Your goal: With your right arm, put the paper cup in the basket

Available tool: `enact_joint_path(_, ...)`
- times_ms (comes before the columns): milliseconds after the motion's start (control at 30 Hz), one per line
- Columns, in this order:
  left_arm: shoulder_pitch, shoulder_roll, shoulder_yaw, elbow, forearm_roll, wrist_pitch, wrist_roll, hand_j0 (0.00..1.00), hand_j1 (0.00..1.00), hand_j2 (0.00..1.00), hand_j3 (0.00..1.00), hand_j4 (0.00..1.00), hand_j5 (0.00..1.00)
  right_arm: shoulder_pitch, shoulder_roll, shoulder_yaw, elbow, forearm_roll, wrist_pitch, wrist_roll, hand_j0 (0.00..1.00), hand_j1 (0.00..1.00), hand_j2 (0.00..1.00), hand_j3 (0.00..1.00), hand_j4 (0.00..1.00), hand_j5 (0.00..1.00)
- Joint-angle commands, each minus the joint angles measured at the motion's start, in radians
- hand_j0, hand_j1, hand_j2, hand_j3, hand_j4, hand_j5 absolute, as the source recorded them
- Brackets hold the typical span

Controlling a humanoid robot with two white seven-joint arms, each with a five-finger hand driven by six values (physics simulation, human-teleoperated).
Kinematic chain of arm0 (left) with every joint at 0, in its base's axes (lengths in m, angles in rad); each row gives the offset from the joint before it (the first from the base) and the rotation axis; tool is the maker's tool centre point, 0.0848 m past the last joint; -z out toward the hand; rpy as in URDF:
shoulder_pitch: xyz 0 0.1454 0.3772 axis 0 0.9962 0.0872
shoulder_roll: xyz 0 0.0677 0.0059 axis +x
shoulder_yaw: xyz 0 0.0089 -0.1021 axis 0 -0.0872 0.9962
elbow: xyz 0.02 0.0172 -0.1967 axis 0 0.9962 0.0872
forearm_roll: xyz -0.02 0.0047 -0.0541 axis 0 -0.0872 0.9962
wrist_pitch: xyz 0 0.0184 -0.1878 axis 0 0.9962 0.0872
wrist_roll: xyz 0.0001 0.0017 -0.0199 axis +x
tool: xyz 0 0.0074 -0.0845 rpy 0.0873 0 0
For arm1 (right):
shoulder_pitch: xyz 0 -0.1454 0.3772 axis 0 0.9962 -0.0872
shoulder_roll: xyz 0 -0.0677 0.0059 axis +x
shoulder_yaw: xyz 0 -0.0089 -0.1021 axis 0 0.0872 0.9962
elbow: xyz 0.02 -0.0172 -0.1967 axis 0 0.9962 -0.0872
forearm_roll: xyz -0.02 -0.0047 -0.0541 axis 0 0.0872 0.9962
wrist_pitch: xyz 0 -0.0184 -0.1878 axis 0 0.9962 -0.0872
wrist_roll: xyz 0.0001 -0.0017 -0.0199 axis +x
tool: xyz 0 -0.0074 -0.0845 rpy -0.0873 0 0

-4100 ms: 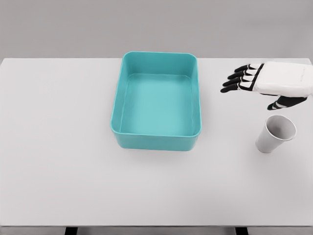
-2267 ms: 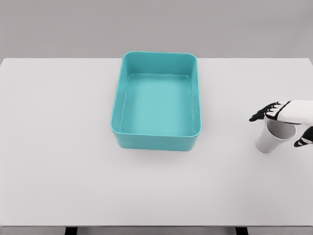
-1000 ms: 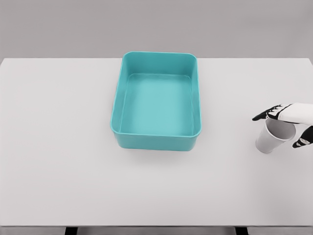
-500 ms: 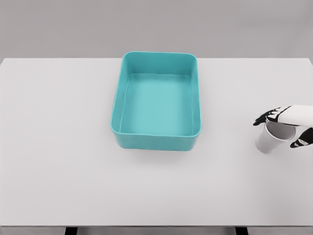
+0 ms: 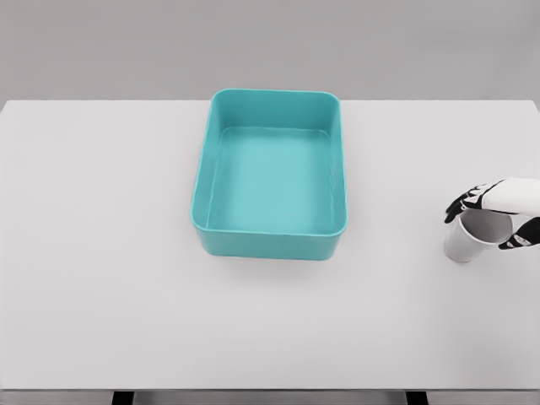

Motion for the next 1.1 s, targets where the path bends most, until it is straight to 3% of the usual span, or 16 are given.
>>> enact_joint_path(0, 0.000, 0.000, 0.000, 0.000, 0.000, 0.000, 0.000, 1.00, 1.00, 1.00, 1.00, 1.00, 1.00, 0.000, -0.001, -0.001, -0.001, -0.005, 0.003, 0.002, 0.71, 0.71, 0.71, 0.71, 0.71, 0.71)
enact_joint_path(400, 0.000, 0.000, 0.000, 0.000, 0.000, 0.000, 0.000, 1.00, 1.00, 1.00, 1.00, 1.00, 1.00, 0.002, 0.005, -0.080, -0.010, -0.007, 0.008, 0.023, 0.65, 0.65, 0.65, 0.65, 0.65, 0.65)
enact_joint_path(867, 0.000, 0.000, 0.000, 0.000, 0.000, -0.001, 0.000, 1.00, 1.00, 1.00, 1.00, 1.00, 1.00, 0.003, 0.008, -0.141, -0.018, -0.014, 0.017, 0.062, 0.64, 0.64, 0.64, 0.64, 0.64, 0.64)
enact_joint_path(1067, 0.000, 0.000, 0.000, 0.000, 0.000, 0.000, 0.000, 1.00, 1.00, 1.00, 1.00, 1.00, 1.00, -0.003, 0.044, -0.155, -0.013, -0.017, 0.033, 0.069, 0.64, 0.64, 0.64, 0.64, 0.64, 0.64)
